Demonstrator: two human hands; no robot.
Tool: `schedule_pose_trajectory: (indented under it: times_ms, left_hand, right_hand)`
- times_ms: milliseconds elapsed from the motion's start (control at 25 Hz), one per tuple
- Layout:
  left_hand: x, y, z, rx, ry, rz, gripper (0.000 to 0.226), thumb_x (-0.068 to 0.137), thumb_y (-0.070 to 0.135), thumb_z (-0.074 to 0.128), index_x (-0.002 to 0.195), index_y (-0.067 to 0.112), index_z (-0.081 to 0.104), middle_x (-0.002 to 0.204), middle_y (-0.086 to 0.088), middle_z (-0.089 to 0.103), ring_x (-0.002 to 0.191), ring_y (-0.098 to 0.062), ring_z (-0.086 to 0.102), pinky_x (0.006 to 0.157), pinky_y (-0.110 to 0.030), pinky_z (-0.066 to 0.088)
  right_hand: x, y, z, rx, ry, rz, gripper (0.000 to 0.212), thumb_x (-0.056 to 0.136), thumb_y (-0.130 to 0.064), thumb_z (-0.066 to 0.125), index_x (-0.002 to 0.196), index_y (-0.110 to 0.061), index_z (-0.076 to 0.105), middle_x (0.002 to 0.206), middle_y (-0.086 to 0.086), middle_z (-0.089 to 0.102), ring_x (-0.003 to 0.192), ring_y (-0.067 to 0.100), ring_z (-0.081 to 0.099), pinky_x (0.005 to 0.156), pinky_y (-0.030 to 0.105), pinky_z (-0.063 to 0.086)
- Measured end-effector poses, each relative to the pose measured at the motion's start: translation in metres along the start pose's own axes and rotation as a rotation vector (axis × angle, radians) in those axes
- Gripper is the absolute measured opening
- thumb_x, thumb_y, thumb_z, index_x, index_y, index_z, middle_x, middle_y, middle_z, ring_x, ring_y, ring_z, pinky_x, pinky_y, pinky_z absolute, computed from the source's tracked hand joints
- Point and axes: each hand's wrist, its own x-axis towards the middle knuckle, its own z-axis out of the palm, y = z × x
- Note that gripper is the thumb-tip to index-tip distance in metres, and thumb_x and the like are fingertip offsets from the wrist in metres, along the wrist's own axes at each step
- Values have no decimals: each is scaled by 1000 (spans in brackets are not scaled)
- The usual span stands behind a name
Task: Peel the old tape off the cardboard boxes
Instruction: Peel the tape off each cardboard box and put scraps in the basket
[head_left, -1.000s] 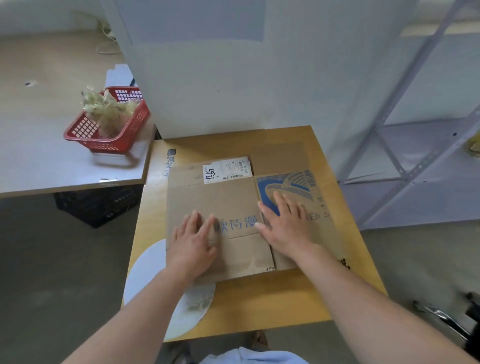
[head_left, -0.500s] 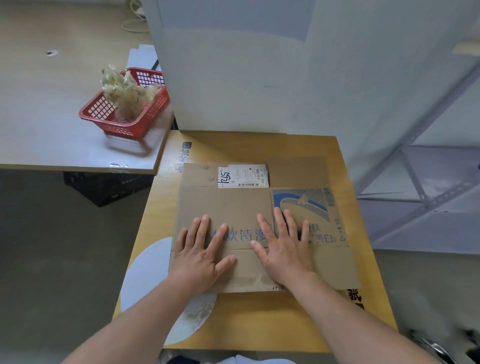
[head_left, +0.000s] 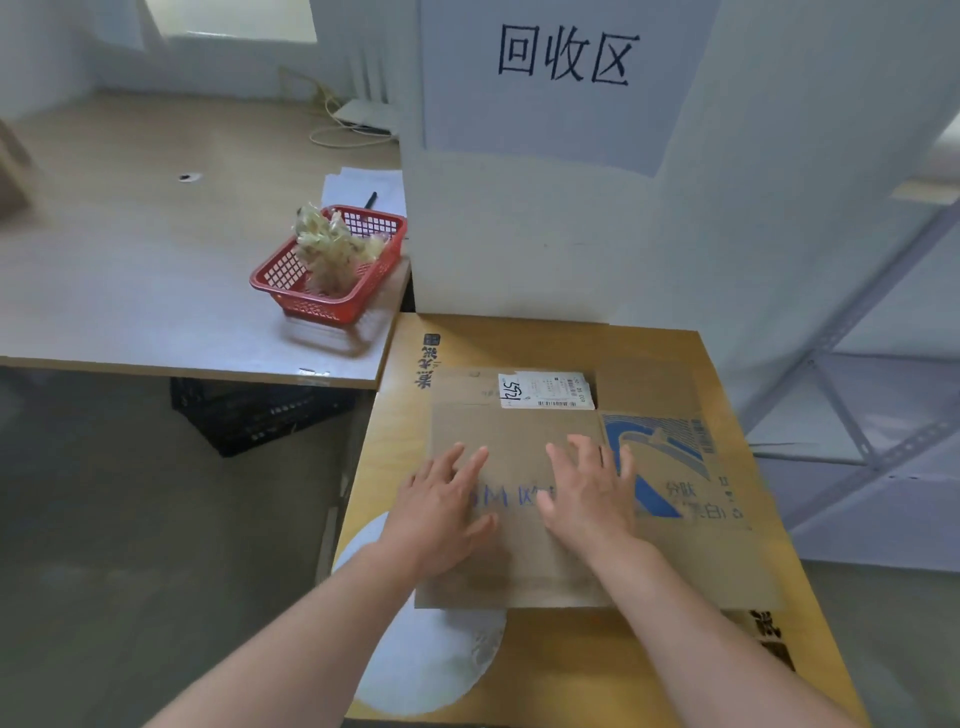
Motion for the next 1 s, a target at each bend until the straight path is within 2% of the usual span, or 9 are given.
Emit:
schedule_pose_trajectory:
  times_ms: [120,200,280,440,520,680,840,1000]
  left_hand:
    - [-28,-51,-27,-126,113,-28,76,93,54,48,153,32,7,160,3,10,144,-18,15,114,-33,16]
    - [-56,-99,-42,-122,189,-101,75,91,54,50,153,31,13,158,4,16,143,-17,20,113,-34,22]
    - [-82,-144,-53,-100,273,-186,70,91,54,51,150,28,26,153,4,29,137,-15,30,109,-31,29]
    - [-135,-238,-76,-28,393,-352,58,90,55,50,140,25,45,130,8,51,118,-12,48,93,-26,40]
    - [-160,-283,-88,-31,425,-448,56,91,54,50,138,25,47,122,7,54,111,-12,53,85,-26,44]
    - [-202,-354,-108,25,469,-620,52,91,54,49,135,26,49,116,8,56,107,-11,55,76,-26,47]
    - [-232,-401,-116,26,508,-771,50,90,52,52,132,25,52,114,5,58,108,-14,55,76,-29,47]
    - [-235,-432,-121,46,505,-821,52,91,54,51,134,25,49,118,6,57,111,-13,54,78,-28,46]
  right_hand:
    - [-1,-63,-13,61,78,-94,51,89,-39,48,136,-24,40,134,3,40,123,22,40,111,43,10]
    - [1,-118,-20,89,87,-178,46,89,-37,47,133,-22,44,125,1,46,115,21,45,103,37,21]
    - [3,-170,-23,109,91,-266,40,89,-34,48,127,-20,51,118,2,51,107,23,49,94,35,32]
    - [5,-288,-26,200,146,-430,21,77,-22,68,94,-9,67,90,9,61,80,30,60,72,38,48]
    - [6,-343,-26,189,143,-502,19,75,-20,71,89,-8,68,84,10,62,74,31,61,66,38,49]
    - [13,-421,-19,188,130,-617,25,87,-26,57,105,-11,64,99,8,61,90,28,59,76,37,44]
    - [23,-487,-17,175,125,-766,29,93,-35,43,113,-19,57,107,0,56,96,20,54,81,31,40]
    - [42,-535,-15,171,103,-829,29,94,-37,40,112,-21,56,106,0,56,94,20,53,81,31,40]
